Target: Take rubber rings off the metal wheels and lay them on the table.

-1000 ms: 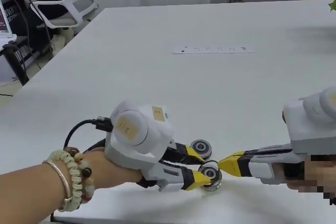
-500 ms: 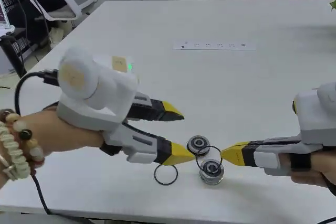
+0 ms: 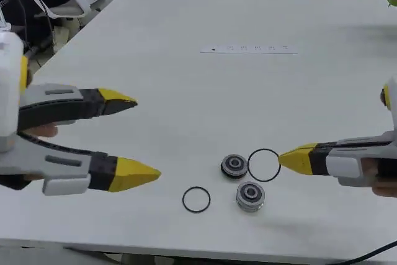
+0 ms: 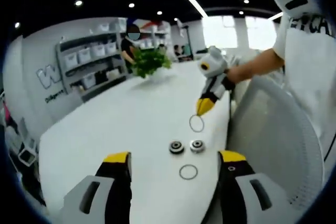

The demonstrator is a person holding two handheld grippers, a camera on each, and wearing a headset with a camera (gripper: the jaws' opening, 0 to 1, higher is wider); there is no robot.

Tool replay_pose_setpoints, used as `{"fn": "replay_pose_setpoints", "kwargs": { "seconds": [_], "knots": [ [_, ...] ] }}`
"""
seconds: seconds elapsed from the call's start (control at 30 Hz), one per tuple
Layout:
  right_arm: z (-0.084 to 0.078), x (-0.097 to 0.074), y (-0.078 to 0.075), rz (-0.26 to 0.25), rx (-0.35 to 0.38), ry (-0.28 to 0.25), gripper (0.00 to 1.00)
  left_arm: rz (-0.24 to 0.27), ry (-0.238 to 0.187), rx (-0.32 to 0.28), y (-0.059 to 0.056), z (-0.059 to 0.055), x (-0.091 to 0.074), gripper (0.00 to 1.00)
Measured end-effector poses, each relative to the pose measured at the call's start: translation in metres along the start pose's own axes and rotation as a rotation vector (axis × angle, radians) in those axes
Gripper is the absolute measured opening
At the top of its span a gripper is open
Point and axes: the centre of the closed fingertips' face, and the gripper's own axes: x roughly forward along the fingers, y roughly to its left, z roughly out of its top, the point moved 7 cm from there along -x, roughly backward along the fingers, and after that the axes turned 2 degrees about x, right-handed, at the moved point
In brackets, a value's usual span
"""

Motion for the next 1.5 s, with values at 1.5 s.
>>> {"fn": "replay_pose_setpoints", "kwargs": {
  "seconds": [1.5],
  "knots": [
    [-0.002, 0.107, 0.023, 0.069, 0.088, 0.226, 0.0, 0.074, 0.039, -0.219, -0.014, -0.047, 0.004, 0.78]
  ]
}}
